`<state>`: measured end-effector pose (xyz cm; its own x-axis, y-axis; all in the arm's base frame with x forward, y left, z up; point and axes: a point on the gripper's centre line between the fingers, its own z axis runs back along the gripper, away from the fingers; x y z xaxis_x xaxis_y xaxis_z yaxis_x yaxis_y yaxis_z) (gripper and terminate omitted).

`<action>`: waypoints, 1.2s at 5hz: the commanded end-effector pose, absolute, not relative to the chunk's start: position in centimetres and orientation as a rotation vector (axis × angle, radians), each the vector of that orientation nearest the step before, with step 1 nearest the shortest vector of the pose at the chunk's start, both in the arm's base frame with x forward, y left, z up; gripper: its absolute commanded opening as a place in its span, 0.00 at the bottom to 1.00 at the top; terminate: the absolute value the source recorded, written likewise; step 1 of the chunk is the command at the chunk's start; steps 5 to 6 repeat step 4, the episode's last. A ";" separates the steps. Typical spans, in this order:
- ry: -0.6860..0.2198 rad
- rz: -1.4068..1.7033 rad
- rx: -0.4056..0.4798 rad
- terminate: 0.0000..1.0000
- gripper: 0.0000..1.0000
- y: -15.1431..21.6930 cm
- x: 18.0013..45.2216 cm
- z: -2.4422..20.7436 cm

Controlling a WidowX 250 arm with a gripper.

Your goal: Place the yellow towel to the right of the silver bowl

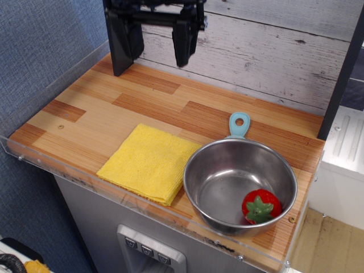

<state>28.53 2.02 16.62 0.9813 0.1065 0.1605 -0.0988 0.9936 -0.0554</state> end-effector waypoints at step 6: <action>-0.213 -0.007 -0.062 1.00 1.00 3.2 29.2 18.8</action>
